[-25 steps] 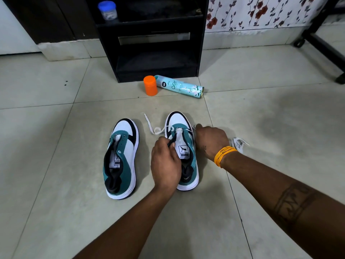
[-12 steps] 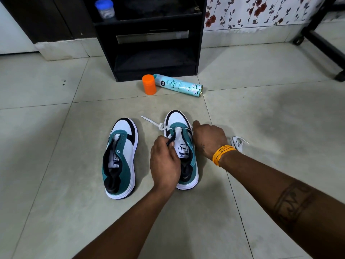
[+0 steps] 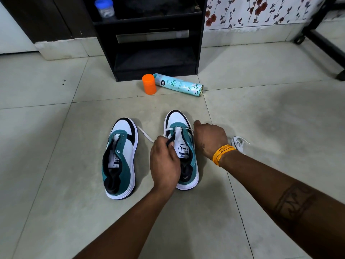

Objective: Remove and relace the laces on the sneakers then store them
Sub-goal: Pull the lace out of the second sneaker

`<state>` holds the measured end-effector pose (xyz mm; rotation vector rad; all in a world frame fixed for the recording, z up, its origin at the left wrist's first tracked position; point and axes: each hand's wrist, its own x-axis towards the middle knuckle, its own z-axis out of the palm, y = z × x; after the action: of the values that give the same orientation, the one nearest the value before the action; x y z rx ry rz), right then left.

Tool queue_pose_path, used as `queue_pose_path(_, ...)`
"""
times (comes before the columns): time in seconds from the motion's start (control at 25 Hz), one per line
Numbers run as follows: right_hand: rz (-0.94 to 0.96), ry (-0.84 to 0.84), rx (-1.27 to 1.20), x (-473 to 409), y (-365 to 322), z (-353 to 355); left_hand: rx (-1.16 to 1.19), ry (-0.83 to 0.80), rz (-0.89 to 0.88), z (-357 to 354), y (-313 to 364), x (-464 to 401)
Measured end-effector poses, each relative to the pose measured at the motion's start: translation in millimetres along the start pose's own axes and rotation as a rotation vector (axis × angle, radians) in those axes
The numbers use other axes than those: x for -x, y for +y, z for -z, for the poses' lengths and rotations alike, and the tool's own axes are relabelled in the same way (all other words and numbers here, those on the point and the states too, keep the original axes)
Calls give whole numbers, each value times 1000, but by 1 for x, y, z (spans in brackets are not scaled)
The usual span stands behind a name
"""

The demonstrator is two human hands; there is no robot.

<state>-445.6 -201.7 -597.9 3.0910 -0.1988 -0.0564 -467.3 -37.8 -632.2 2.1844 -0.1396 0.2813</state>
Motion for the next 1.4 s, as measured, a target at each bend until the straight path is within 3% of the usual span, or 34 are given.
queue_pose_path(0.12, -89, -188, -64, 3, 12, -2, 0, 5, 3, 0, 0, 0)
queue_pose_path(0.28, 21, 44, -143, 0, 3, -5, 5, 16, -2, -1, 0, 0)
queue_pose_path(0.44, 21, 67, -85, -3, -1, 0, 12, 15, 5, -2, -1, 0)
queue_pose_path(0.64, -118, -218, -119, 4, 14, -2, 6, 12, -5, 0, -1, 0)
queue_pose_path(0.84, 25, 88, -134, -5, -2, -4, 4, 14, -10, 0, -2, -1)
queue_pose_path(0.96, 38, 108, -149, -4, 4, -13, 9, 13, 3, -1, -2, 0)
queue_pose_path(1.12, 33, 137, -457, 3, 10, -16, 8, 16, -16, -1, -2, -1)
queue_pose_path(1.28, 60, 107, -195, -3, 6, -13, 8, 16, -19, -1, -1, 0)
queue_pose_path(1.4, -26, -56, -65, 0, 11, -15, 4, 15, -17, -1, -1, 0)
